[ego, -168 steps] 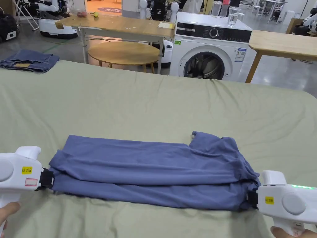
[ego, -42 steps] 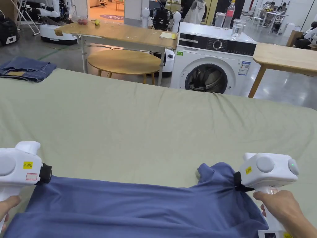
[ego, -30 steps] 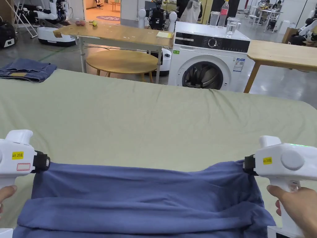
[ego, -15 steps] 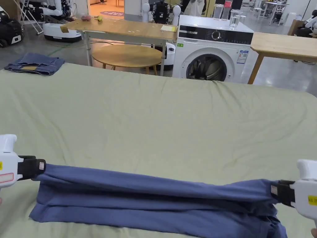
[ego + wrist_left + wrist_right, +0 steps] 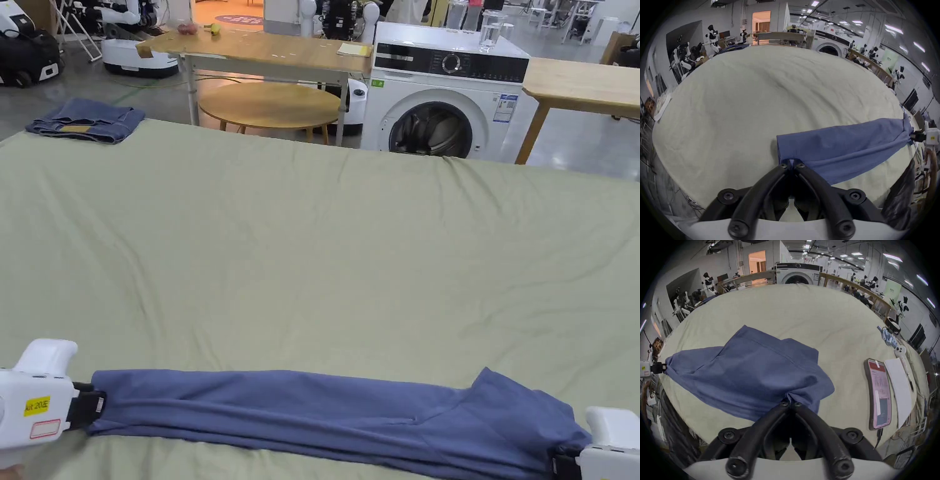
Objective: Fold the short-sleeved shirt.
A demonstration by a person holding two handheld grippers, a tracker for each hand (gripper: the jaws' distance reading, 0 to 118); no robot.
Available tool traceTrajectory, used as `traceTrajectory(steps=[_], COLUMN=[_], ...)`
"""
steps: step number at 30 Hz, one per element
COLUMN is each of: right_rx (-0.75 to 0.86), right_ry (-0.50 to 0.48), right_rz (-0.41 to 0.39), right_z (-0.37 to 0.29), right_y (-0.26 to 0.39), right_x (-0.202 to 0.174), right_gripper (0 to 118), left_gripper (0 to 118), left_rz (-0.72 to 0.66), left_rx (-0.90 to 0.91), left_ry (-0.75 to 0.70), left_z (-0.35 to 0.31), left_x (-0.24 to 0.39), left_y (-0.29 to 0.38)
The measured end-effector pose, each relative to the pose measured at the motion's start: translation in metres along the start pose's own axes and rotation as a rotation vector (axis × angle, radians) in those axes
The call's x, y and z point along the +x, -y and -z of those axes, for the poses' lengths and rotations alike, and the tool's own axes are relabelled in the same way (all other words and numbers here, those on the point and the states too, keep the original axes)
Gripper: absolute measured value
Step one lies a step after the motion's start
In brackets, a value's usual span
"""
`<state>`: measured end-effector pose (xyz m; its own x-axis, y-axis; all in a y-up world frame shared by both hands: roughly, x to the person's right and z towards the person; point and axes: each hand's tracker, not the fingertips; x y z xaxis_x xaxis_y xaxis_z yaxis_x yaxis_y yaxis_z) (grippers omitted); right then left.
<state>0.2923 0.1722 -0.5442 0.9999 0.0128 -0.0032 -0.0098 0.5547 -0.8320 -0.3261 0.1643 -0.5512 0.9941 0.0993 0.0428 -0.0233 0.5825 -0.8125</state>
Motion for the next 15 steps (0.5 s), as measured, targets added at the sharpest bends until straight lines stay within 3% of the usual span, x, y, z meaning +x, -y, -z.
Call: traceTrajectory(steps=[3, 4, 5, 6, 7, 9, 15], right_rx=[0.012, 0.012, 0.015, 0.03, 0.067, 0.137, 0.441], right_ry=[-0.002, -0.002, -0.004, -0.001, 0.019, 0.069, 0.092], right_rz=[-0.001, 0.002, 0.006, 0.013, 0.009, -0.025, -0.01], right_z=[-0.002, -0.006, -0.013, -0.021, -0.028, -0.046, -0.079], right_y=[-0.003, -0.006, -0.006, -0.009, -0.013, -0.022, -0.051], right_x=[-0.002, -0.002, -0.004, -0.007, -0.011, -0.021, -0.055], right_gripper=[4, 15, 30, 45, 51, 52, 52], left_gripper=[0, 4, 15, 34, 44, 46, 49], left_rz=[-0.015, -0.034, -0.053, -0.057, -0.062, -0.069, -0.006], left_rx=[-0.009, -0.017, -0.013, 0.007, 0.037, 0.113, 0.346], left_ry=[-0.006, -0.006, -0.005, -0.002, 0.004, 0.011, 0.009], left_z=[-0.001, -0.003, -0.008, -0.013, -0.018, -0.029, -0.046], left_x=[0.0, 0.001, 0.002, 0.002, 0.005, 0.011, 0.046], left_y=[-0.005, -0.007, -0.011, -0.015, -0.019, -0.03, -0.055])
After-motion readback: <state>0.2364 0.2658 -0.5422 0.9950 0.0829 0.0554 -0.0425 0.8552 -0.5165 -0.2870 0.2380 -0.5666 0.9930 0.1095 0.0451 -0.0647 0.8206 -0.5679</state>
